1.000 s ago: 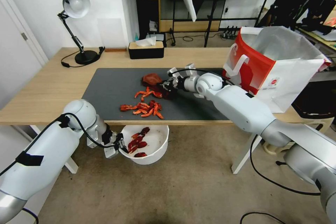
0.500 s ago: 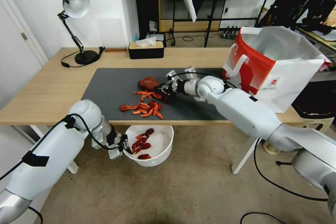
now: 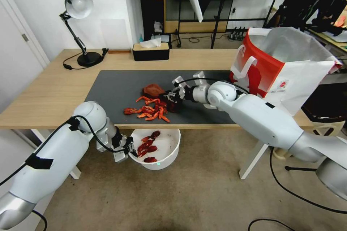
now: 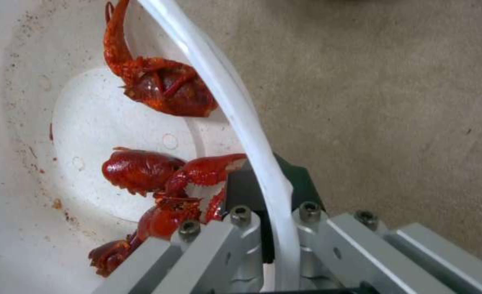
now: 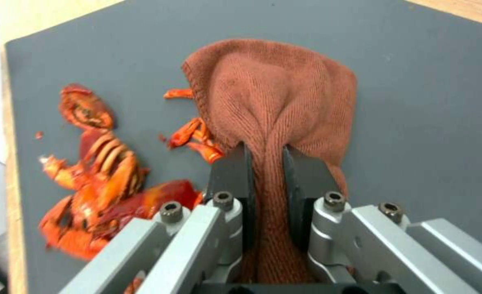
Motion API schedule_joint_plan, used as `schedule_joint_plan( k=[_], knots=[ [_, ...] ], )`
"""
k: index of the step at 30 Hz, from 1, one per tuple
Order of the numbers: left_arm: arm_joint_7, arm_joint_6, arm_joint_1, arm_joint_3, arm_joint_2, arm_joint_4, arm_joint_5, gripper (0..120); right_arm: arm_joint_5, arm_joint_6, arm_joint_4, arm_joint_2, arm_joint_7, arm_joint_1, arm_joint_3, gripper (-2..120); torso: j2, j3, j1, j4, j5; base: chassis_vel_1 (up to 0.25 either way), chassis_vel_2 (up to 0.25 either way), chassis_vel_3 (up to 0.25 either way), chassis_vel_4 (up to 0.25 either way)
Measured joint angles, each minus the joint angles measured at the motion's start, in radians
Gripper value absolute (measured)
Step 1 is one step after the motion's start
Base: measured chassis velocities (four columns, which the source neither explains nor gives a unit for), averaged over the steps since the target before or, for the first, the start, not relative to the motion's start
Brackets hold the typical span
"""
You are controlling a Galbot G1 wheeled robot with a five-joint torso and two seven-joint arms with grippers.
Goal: Sweep shrimp from table into container with towel, then put container into takeout bag.
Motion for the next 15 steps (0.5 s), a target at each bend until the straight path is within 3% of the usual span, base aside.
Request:
schedule_joint_plan(
  k=[15],
  knots=[
    [0.0,0.0,-0.003,-0.003,0.0,0.007,0.004,0,0.008,-0.003,0.114,-0.073,0.008,-0.047,0.009,10,0.0,0.0,0.0,0.0,0.0,0.0,0.0,0.0,0.0]
  ],
)
